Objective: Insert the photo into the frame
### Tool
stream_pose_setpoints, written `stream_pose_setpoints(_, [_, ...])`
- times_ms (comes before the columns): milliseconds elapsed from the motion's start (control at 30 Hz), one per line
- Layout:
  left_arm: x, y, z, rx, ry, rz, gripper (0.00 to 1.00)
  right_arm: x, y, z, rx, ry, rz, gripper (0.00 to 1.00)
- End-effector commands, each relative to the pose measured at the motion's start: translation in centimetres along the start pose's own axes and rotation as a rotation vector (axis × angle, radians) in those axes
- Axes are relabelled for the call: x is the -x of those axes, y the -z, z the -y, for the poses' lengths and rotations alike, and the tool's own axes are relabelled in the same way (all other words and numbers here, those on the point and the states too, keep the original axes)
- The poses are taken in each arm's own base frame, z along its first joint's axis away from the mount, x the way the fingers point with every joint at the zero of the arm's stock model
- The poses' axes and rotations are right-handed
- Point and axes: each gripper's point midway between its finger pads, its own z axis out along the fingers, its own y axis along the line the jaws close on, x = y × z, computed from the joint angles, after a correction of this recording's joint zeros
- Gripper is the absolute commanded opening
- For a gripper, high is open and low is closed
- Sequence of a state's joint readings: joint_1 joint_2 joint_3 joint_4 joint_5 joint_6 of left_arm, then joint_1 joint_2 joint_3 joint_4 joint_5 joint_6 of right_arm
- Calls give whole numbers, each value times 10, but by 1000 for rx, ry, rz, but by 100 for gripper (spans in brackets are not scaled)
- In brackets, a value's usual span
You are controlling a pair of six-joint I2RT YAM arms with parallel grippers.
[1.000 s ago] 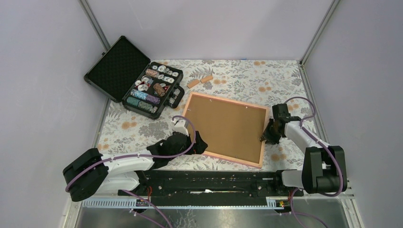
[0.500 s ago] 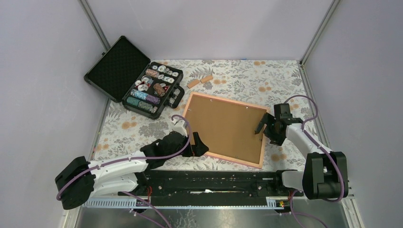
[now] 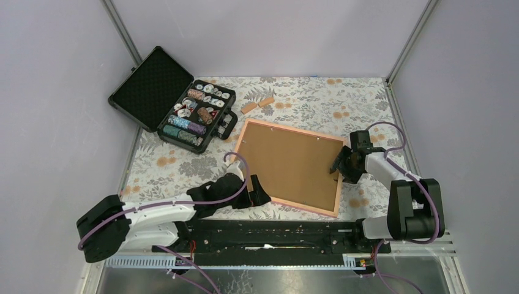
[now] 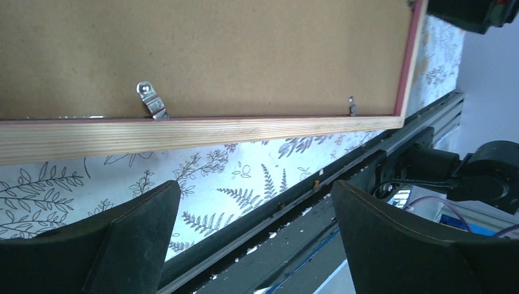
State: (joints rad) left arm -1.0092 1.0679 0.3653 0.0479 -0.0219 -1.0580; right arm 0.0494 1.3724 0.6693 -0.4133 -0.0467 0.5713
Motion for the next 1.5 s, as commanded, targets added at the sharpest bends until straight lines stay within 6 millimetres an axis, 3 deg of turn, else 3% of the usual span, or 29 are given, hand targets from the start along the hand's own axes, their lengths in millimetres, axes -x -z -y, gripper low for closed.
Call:
stream_pose_setpoints(0, [2,-9,6,-4,30,18,99,-7,-6,-3,5,-60,-40,58])
stream_pose_setpoints(167, [5,-29,-1,69,-22,0,99,-23,-4,7,-8,-156,-35,27])
stream_pose_setpoints(233, [7,-39,-3,84,-32,-9,99,-32,-2,9,9,-203,-38,21])
stream_pose_setpoints(433, [34,-62,-1,72,-40,-6,99,-57,8,9,79,-303,-61,17])
stream_pose_setpoints(667, [82,-101,-4,124,-125,-35,99,-94,15,8,154,-326,-168,17])
stream_pose_setpoints(767, [101,-115,-4,131,-126,-33,99,-103,14,5,237,-230,-170,2])
stream_pose_setpoints(900, [118,-120,-7,113,-112,-27,99,-114,20,-4,354,-148,-190,0])
stream_pose_setpoints(1000, [121,-121,-15,77,-75,-41,99,-127,27,-19,503,-123,-218,0])
stream_pose_setpoints(1200, [117,-127,-21,36,-54,-90,99,-146,34,-20,560,-59,-245,0])
stream_pose_setpoints(1233, [118,-127,-22,42,-55,-88,99,-150,34,-19,562,-50,-257,1])
stream_pose_setpoints(1300, [121,-125,-23,46,-57,-69,99,-154,32,-15,545,-39,-272,11])
stream_pose_setpoints(1400, [124,-119,-23,39,-58,-32,99,-154,31,-12,519,-23,-273,45])
stream_pose_setpoints(1467, [126,-112,-20,24,-63,0,99,-149,39,-23,576,-3,-269,62])
